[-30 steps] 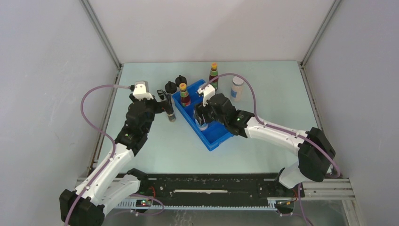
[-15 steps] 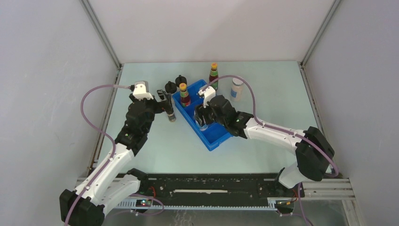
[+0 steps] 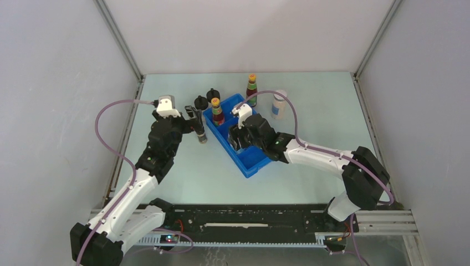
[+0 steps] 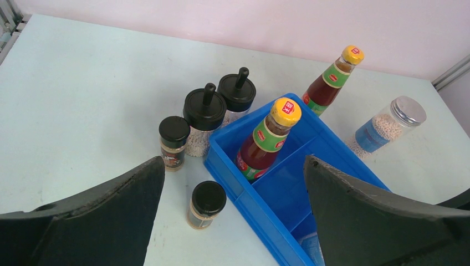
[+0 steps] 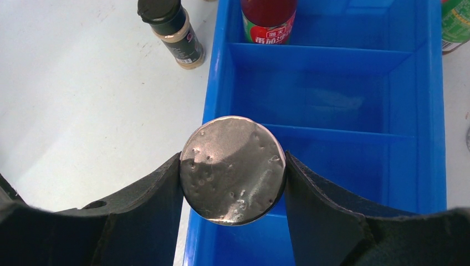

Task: Organize the condiment bottles
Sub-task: Place the bottle in the storage box.

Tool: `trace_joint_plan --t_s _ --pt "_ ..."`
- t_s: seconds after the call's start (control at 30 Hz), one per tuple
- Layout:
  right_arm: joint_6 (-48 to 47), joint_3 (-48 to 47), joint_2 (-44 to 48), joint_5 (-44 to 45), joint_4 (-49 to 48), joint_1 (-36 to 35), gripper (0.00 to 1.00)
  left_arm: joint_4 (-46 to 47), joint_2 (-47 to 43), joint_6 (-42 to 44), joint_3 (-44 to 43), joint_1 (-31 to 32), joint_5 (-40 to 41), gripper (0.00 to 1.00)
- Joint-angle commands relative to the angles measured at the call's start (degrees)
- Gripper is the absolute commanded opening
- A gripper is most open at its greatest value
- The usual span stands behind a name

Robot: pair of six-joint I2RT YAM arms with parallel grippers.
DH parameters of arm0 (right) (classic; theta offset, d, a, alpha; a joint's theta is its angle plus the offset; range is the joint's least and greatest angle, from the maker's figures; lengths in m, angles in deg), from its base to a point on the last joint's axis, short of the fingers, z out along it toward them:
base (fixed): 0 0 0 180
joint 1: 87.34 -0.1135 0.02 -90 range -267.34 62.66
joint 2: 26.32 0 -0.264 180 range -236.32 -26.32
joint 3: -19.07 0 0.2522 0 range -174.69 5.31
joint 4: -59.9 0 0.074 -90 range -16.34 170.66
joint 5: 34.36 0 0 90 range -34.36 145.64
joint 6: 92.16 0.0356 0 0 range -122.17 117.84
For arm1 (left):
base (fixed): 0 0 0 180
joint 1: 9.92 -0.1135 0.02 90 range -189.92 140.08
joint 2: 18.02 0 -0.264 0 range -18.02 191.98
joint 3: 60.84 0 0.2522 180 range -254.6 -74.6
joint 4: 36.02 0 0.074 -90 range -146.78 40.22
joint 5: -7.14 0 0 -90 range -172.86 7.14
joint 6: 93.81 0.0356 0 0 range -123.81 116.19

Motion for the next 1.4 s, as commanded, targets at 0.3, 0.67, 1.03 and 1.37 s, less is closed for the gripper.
trace_joint_plan --t_s 0.3,0.67,1.03,1.37 --pt "1.46 -0.44 0.65 -0.50 -3.75 -1.31 0.69 0.32 -0.08 0.62 -0.32 0.28 1.03 1.00" --pt "1.36 -0.43 0.91 0.20 -2.92 -1.49 0.79 0.32 -0.33 0.45 -0.32 0.28 0.78 1.00" --pt "-0.31 -1.73 2.93 2.13 -2.21 -1.20 0.82 0.24 -0.24 0.62 -0.98 0.30 1.09 1.00" --pt "-2.60 -9.20 2.62 1.60 2.15 -0.80 0.82 -0.84 -0.17 1.24 -2.44 0.28 1.30 1.00"
